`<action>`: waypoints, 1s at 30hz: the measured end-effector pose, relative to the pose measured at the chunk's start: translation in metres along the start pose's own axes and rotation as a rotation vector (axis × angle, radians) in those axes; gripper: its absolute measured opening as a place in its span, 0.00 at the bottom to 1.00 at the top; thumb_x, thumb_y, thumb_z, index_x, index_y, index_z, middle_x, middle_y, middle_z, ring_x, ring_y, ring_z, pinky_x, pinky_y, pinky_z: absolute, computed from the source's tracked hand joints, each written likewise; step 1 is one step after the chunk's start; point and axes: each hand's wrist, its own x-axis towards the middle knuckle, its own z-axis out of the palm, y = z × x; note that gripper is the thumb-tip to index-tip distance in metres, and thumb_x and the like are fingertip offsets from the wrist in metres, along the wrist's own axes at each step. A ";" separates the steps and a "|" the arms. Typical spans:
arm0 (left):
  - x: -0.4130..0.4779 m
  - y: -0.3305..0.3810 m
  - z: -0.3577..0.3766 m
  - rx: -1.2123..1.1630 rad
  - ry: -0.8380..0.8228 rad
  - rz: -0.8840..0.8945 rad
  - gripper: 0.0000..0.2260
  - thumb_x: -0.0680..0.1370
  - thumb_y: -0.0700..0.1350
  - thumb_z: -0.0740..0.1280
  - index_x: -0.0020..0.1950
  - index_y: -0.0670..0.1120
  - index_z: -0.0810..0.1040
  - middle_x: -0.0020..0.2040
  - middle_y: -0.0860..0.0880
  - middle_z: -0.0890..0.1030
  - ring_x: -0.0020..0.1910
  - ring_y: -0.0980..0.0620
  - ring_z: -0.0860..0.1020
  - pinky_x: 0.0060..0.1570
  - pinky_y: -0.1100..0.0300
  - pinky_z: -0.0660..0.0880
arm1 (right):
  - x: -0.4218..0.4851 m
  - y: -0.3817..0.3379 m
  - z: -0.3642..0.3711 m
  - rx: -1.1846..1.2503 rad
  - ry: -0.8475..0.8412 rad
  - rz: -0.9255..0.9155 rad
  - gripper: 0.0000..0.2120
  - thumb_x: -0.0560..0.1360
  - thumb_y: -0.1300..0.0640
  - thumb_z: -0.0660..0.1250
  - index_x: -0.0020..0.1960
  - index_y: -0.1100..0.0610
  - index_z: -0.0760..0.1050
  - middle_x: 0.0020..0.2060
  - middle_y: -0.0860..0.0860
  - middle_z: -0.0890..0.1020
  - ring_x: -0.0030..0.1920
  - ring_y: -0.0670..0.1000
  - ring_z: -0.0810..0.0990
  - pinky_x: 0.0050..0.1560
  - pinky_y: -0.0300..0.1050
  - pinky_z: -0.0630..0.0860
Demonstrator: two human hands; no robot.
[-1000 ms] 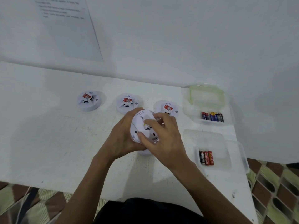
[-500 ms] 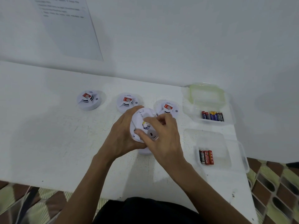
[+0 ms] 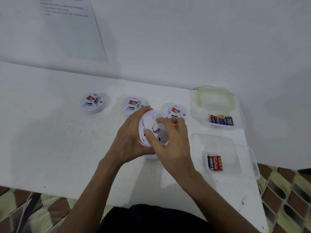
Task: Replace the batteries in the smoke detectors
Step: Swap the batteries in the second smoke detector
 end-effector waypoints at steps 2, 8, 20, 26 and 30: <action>0.001 -0.002 -0.001 0.060 0.040 0.111 0.41 0.67 0.71 0.64 0.74 0.55 0.55 0.71 0.48 0.63 0.69 0.58 0.64 0.70 0.59 0.61 | 0.004 0.004 -0.007 0.111 -0.064 0.024 0.22 0.72 0.39 0.68 0.60 0.51 0.77 0.55 0.49 0.73 0.56 0.45 0.74 0.50 0.25 0.71; 0.008 0.013 -0.007 0.266 0.099 0.274 0.39 0.66 0.68 0.68 0.71 0.56 0.57 0.69 0.54 0.67 0.68 0.56 0.64 0.69 0.48 0.63 | 0.017 -0.001 -0.024 0.411 -0.252 0.281 0.21 0.68 0.35 0.66 0.58 0.43 0.73 0.57 0.41 0.77 0.56 0.41 0.77 0.50 0.33 0.77; 0.015 0.029 -0.010 0.155 0.074 0.331 0.43 0.65 0.66 0.70 0.73 0.49 0.57 0.69 0.65 0.62 0.69 0.68 0.60 0.69 0.67 0.60 | 0.041 0.013 -0.047 1.092 -0.473 0.486 0.17 0.79 0.61 0.61 0.68 0.58 0.72 0.61 0.59 0.79 0.62 0.62 0.78 0.55 0.65 0.77; 0.012 0.030 -0.018 0.145 -0.011 0.238 0.44 0.64 0.59 0.74 0.73 0.50 0.56 0.69 0.64 0.61 0.67 0.74 0.59 0.68 0.71 0.56 | 0.036 0.018 -0.049 1.067 -0.452 0.484 0.19 0.83 0.58 0.55 0.73 0.50 0.67 0.66 0.50 0.77 0.63 0.55 0.79 0.50 0.60 0.81; 0.011 0.027 -0.021 0.051 -0.046 0.186 0.36 0.66 0.71 0.64 0.69 0.60 0.56 0.69 0.65 0.60 0.67 0.74 0.59 0.69 0.72 0.56 | 0.033 0.021 -0.052 0.728 -0.432 0.322 0.20 0.84 0.56 0.55 0.73 0.42 0.65 0.67 0.42 0.74 0.61 0.49 0.80 0.48 0.56 0.83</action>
